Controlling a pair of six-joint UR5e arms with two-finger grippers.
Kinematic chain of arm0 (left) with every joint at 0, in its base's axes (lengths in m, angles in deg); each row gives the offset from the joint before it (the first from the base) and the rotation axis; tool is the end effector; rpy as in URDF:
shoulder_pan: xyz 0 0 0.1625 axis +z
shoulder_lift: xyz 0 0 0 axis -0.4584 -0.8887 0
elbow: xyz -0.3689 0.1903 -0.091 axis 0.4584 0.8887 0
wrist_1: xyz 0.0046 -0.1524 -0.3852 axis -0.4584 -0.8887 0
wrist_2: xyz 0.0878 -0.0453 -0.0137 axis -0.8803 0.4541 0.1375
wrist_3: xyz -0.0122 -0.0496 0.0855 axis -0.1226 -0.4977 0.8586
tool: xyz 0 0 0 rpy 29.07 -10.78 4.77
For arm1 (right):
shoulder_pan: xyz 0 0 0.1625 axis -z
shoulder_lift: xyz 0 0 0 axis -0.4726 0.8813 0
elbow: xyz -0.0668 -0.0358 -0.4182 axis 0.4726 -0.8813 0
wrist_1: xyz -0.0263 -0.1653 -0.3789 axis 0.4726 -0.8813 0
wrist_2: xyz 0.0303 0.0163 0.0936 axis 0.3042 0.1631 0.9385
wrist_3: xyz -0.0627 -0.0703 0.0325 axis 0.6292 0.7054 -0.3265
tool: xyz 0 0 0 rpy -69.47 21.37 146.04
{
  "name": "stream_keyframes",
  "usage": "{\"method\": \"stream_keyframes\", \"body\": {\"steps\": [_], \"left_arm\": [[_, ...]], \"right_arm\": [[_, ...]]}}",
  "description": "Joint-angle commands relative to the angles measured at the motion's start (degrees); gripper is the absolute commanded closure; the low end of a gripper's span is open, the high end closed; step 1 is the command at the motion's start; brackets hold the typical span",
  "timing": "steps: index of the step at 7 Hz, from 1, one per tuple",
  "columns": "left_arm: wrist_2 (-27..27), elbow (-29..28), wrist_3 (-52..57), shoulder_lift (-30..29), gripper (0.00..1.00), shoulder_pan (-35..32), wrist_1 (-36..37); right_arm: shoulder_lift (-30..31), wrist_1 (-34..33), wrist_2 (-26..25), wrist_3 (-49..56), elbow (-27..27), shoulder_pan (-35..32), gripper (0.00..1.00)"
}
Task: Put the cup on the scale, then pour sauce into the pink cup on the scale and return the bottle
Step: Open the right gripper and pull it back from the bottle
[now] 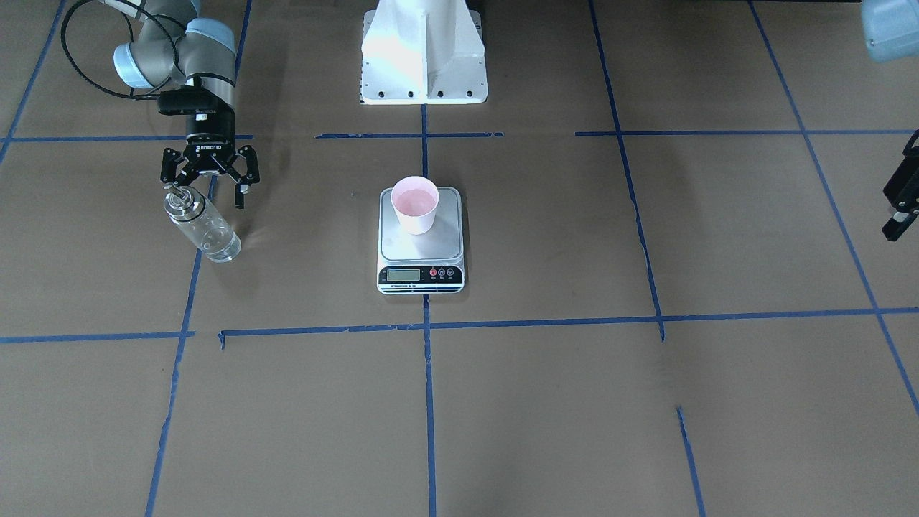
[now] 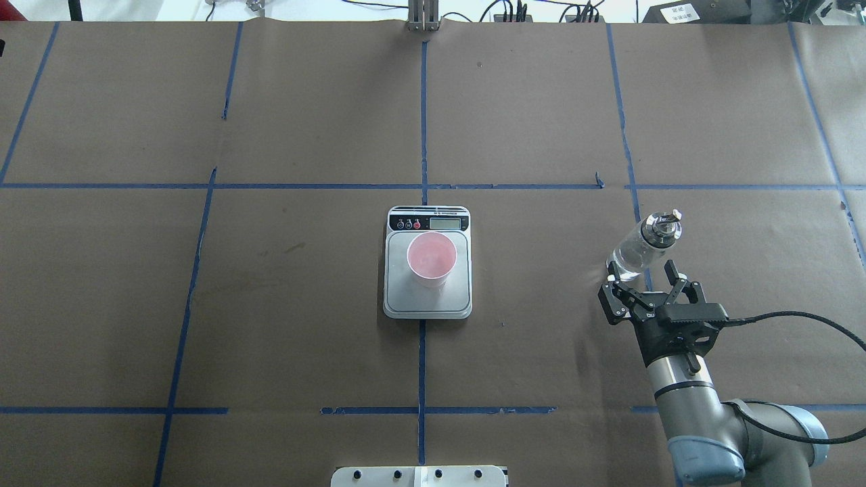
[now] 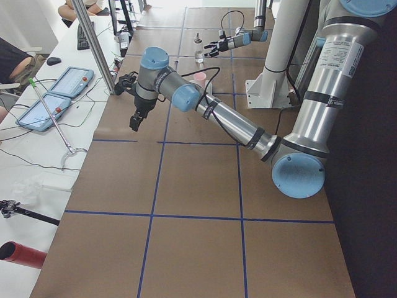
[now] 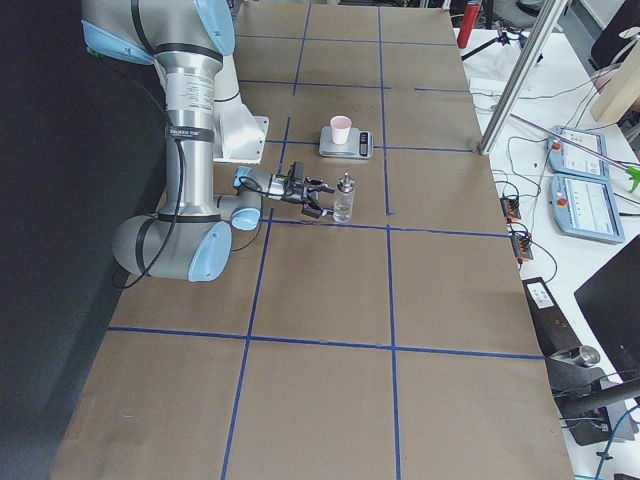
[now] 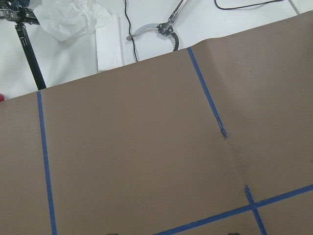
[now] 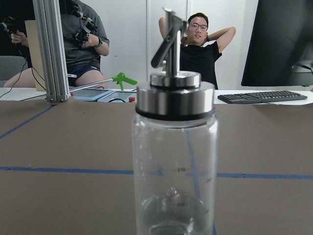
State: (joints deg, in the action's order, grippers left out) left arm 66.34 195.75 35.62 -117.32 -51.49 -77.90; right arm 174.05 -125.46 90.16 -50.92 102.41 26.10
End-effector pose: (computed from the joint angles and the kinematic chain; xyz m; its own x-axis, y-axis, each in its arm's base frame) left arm 0.0381 -0.5731 0.3638 0.7290 0.2698 -0.6291 0.0699 0.8849 0.4606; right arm -0.4372 -0.2436 0.5035 0.7243 -0.0280 0.6889 -0.6517 0.2986 0.6973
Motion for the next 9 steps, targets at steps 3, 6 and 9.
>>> {"method": "stream_keyframes", "body": {"steps": [3,6,9], "left_arm": [[0.04,0.16,0.0,0.45,0.2,-0.5,0.09],[0.04,0.08,0.0,0.54,0.19,-0.68,0.09],[0.04,-0.1,0.0,0.62,0.18,-0.68,0.79]], "right_arm": [[9.06,10.37,-2.03,0.07,0.01,6.92,0.0],[15.96,19.65,-1.59,0.07,-4.26,8.35,0.0],[18.25,32.33,1.91,0.24,-7.64,5.56,0.0]]}}
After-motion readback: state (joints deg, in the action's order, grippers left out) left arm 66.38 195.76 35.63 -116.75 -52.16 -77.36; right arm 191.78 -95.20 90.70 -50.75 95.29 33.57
